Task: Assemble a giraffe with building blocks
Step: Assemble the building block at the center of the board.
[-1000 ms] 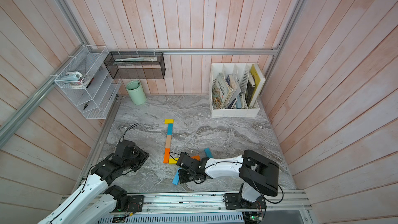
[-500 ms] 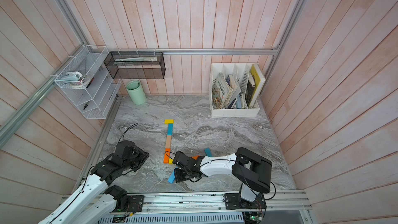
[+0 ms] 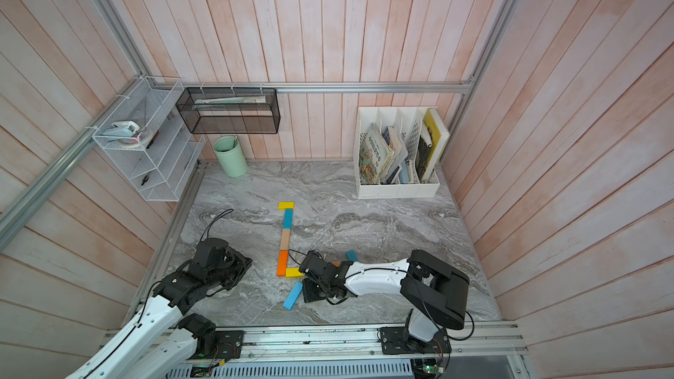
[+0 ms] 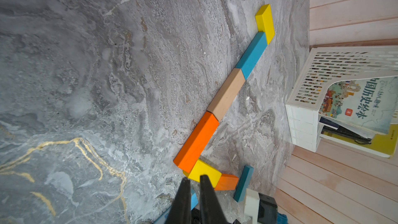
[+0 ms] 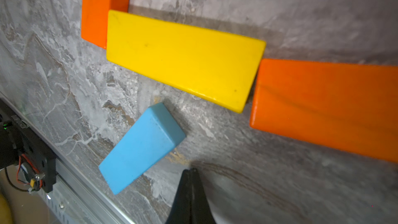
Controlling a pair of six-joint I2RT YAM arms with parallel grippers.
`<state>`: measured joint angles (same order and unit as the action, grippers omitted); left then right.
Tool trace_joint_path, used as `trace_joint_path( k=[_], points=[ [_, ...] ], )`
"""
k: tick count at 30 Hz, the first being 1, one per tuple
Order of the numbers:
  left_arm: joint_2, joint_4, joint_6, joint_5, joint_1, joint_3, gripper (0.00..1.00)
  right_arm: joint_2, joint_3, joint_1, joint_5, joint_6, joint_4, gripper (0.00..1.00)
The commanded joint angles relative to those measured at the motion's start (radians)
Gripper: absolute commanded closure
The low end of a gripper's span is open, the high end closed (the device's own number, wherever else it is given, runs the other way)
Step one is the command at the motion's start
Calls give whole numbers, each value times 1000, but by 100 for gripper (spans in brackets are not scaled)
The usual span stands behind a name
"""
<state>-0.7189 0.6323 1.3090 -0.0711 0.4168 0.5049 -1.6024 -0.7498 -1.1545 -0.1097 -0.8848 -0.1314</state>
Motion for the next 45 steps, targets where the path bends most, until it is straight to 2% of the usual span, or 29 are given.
trace_joint_path(
  k=[1, 7, 28, 45],
  points=[
    [-4, 0, -9, 7, -6, 26, 86, -32, -3, 4, -7, 26, -33, 100],
    [-1, 4, -10, 8, -6, 23, 86, -76, -29, -2, -52, 39, 7, 100],
    [17, 4, -8, 2, -7, 12, 86, -139, -102, -42, -84, 42, 18, 100],
    [37, 17, -5, 4, -7, 11, 86, -85, -52, -75, -74, 12, 10, 100]
  ],
)
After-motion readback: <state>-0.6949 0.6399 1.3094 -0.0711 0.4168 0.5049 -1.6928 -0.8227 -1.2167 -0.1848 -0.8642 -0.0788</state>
